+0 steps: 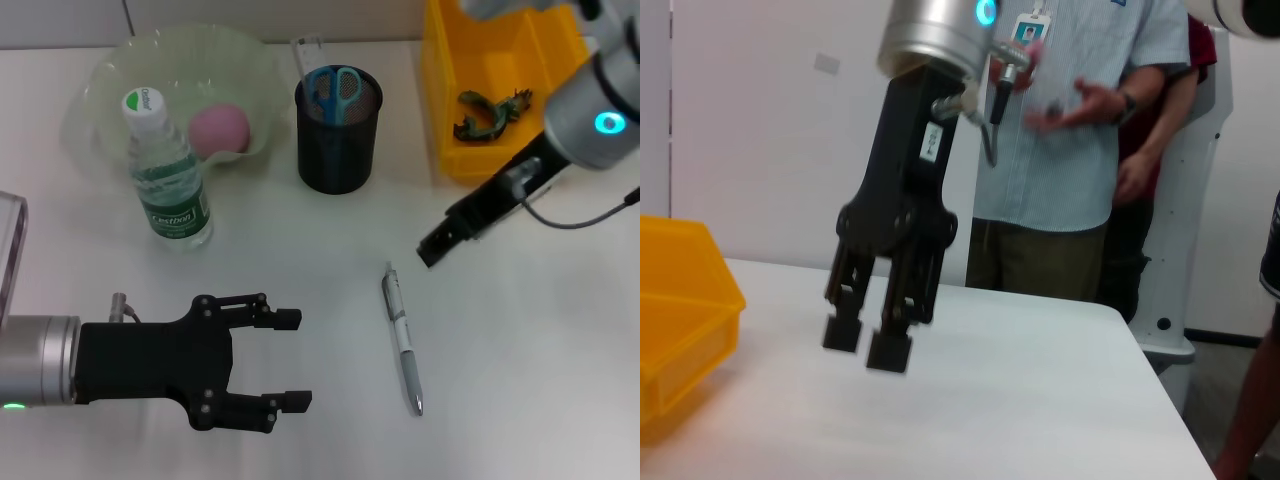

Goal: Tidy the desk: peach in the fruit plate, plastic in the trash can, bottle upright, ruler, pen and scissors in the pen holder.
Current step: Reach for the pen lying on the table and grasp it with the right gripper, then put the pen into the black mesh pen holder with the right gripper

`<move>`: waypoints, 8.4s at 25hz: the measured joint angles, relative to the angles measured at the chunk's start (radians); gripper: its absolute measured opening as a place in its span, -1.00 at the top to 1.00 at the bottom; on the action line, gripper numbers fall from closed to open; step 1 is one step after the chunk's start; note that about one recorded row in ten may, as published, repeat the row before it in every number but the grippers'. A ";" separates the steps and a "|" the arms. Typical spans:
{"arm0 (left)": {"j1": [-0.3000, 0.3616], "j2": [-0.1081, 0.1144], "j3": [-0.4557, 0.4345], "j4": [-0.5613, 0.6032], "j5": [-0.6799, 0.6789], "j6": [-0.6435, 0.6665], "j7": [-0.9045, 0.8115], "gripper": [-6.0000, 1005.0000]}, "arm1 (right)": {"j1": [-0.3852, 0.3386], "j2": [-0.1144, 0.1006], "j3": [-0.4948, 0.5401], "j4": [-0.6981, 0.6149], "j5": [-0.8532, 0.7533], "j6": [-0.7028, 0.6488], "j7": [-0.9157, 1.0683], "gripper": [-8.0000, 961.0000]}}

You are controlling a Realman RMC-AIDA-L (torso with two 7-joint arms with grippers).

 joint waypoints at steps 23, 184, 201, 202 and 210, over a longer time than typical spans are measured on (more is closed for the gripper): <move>-0.006 -0.001 0.000 0.000 0.000 -0.004 0.030 -0.60 | 0.289 0.008 -0.114 0.566 0.003 0.228 0.008 -0.46; -0.019 -0.001 -0.002 -0.014 -0.006 -0.004 0.053 -0.60 | -0.098 0.000 -0.136 0.875 1.890 0.839 -1.994 0.74; -0.017 -0.002 0.003 -0.014 -0.006 -0.004 0.055 -0.60 | -0.126 0.007 -0.186 0.930 1.864 0.840 -1.970 0.57; -0.017 -0.002 0.003 -0.014 -0.006 -0.003 0.055 -0.60 | -0.135 0.007 -0.186 0.925 1.863 0.839 -1.968 0.55; -0.006 0.000 -0.015 -0.011 -0.014 0.006 0.051 -0.60 | -0.448 -0.002 -0.183 0.646 1.849 0.639 -1.917 0.02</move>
